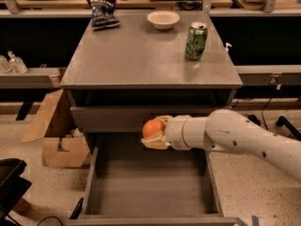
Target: Place orange into middle drawer
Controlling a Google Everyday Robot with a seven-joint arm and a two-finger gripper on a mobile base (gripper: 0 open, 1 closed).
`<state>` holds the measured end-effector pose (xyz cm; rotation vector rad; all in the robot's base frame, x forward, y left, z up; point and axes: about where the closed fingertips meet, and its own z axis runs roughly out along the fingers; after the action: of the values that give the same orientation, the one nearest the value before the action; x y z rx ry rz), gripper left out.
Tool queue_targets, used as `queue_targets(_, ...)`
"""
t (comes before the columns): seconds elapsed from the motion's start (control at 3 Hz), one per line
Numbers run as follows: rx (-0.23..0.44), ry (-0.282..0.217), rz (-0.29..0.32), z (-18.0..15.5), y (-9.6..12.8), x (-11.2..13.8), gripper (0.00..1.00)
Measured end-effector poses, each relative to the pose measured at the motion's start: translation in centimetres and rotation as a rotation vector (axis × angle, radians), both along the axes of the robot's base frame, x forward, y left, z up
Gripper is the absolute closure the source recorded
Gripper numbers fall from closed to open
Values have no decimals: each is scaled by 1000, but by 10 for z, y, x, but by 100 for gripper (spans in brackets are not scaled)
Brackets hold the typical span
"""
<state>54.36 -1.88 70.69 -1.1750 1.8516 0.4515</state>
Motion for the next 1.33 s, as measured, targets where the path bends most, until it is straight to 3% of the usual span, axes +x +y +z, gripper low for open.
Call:
queue_targets(0.33, 3, 7, -4, -3, -1, 0, 100)
queue_targets(0.67, 23, 54, -21, -28, 2, 5, 100)
queue_targets(1.0, 54, 103, -19, -81, 14, -1, 100)
queue_targets(1.33, 60, 194, -11, -174, 32, -7, 100)
